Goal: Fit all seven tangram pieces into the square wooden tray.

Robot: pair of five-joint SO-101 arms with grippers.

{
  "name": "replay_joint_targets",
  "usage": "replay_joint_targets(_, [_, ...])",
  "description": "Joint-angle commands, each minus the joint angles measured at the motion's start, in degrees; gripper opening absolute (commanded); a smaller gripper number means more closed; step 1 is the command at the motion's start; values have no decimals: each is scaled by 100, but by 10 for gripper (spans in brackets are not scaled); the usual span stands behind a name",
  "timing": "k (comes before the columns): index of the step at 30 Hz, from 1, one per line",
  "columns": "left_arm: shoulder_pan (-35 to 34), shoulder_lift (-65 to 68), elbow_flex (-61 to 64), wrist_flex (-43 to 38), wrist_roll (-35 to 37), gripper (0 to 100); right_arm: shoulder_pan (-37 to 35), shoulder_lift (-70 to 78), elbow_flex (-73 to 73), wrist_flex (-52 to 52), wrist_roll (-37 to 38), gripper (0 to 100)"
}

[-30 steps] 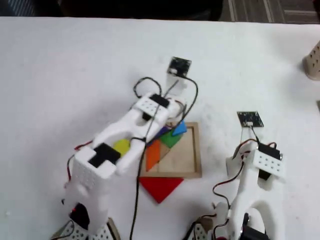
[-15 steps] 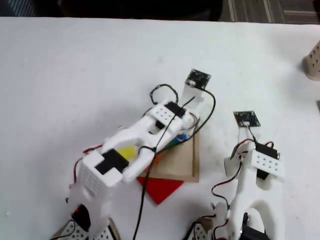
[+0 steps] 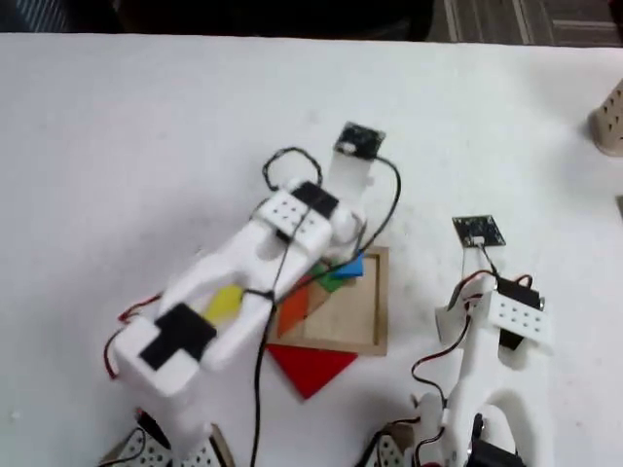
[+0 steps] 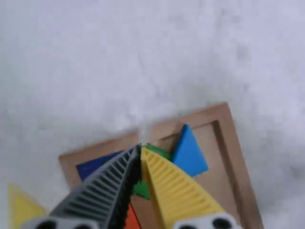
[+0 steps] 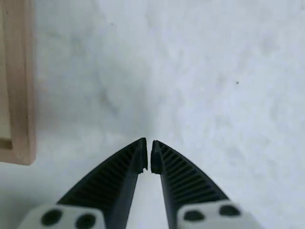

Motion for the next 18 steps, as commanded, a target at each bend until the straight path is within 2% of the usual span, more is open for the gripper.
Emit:
replay_joint_targets(1, [602,-1086,949,-563,-325,20,-48,-171,0,-145,70,18])
replay_joint_targets(5, [1138,-2167,2259,-1345,-378,20,-48,-171,0,-145,70,18])
replay_joint_targets(7, [1226,-2255,2505,-1547,-369,21,-48,-171,0,-145,62,18])
replay_joint_targets(14, [1200,-936,1837,-1486,-369,21,-48,-171,9,-145,62,18])
replay_joint_targets(18, [822,-418,1442,-1477,-369,20,-40,-171,9,-145,62,18])
